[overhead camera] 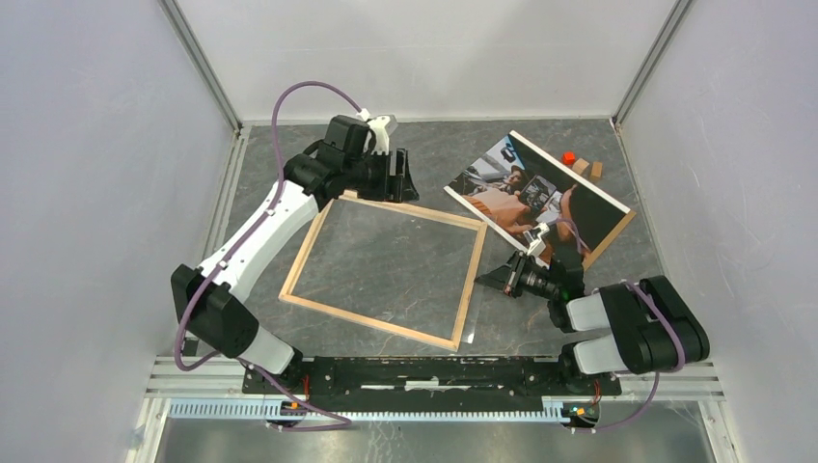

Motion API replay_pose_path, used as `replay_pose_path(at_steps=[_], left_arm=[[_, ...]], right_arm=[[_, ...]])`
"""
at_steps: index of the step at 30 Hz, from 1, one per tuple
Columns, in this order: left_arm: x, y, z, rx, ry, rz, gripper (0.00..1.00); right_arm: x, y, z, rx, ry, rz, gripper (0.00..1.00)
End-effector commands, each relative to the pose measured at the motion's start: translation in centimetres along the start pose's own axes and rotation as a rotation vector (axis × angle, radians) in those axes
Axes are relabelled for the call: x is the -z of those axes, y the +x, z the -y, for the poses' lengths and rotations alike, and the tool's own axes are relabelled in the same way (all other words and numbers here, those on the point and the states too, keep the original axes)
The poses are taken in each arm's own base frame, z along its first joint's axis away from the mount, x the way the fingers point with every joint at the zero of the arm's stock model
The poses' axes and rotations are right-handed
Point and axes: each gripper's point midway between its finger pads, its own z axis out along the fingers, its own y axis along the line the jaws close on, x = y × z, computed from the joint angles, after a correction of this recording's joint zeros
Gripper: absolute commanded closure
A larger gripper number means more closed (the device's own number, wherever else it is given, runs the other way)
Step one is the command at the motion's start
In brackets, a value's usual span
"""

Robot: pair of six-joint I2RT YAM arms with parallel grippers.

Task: Put the photo into the frame
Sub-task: Pick up the photo frame item from the photo frame.

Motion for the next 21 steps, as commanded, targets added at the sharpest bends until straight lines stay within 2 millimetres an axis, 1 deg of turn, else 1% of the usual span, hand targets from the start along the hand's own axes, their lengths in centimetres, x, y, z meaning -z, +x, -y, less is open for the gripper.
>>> replay_pose_path(at_steps=[1, 3, 5, 7, 8, 9, 11, 12, 14, 15, 16, 17, 19, 21], left_arm=[[1.6, -0.5, 0.0, -0.084, -0.027, 0.061, 0.22], [2.3, 0.2, -0.8, -0.107, -0.058, 0.087, 0.22], [2.8, 0.6, -1.6, -0.112, -0.089, 0.129, 0.19], [3.4, 0.2, -1.5, -0.091, -0.095, 0.164, 0.18], [3.3, 0.2, -1.3, -0.082, -0.081, 0.171, 0.17], [3.0, 0.3, -1.2, -0.076, -0.071, 0.168, 0.14], [2.0, 1.0, -1.5, -0.05, -0.071, 0.133, 0.08], [1.2, 1.4, -1.8, -0.035, -0.08, 0.107, 0.07], [-0.7, 2.7, -3.1, -0.001, -0.119, 0.028, 0.05], [-1.6, 3.2, -3.8, 0.019, -0.14, -0.01, 0.05], [-2.8, 4.2, -4.6, 0.049, -0.158, -0.067, 0.05], [-3.6, 4.7, -4.9, 0.071, -0.156, -0.103, 0.05], [-5.3, 5.9, -5.4, 0.128, -0.125, -0.164, 0.05], [-6.4, 6.4, -5.7, 0.176, -0.088, -0.19, 0.05]], right_arm=[[0.1, -1.8, -1.0, 0.076, 0.009, 0.067, 1.0], [0.1, -2.6, -1.1, 0.119, 0.047, 0.077, 1.0], [0.3, -3.8, -1.9, 0.171, 0.058, 0.101, 1.0], [0.5, -4.8, -2.4, 0.202, 0.081, 0.121, 1.0], [0.7, -5.2, -2.3, 0.21, 0.11, 0.134, 1.0], [0.9, -5.6, -2.1, 0.212, 0.136, 0.146, 1.0], [1.3, -5.5, -1.0, 0.204, 0.198, 0.128, 1.0], [1.6, -5.2, -0.3, 0.194, 0.219, 0.118, 1.0], [2.3, -4.5, 0.7, 0.169, 0.221, 0.104, 1.0], [2.9, -4.2, 1.6, 0.148, 0.229, 0.104, 1.0], [3.4, -3.8, 2.2, 0.134, 0.228, 0.094, 1.0], [3.8, -3.4, 2.8, 0.125, 0.225, 0.083, 0.99], [4.1, -2.6, 3.5, 0.114, 0.197, 0.029, 0.95], [3.8, -1.3, 3.4, 0.106, 0.138, -0.054, 0.88]])
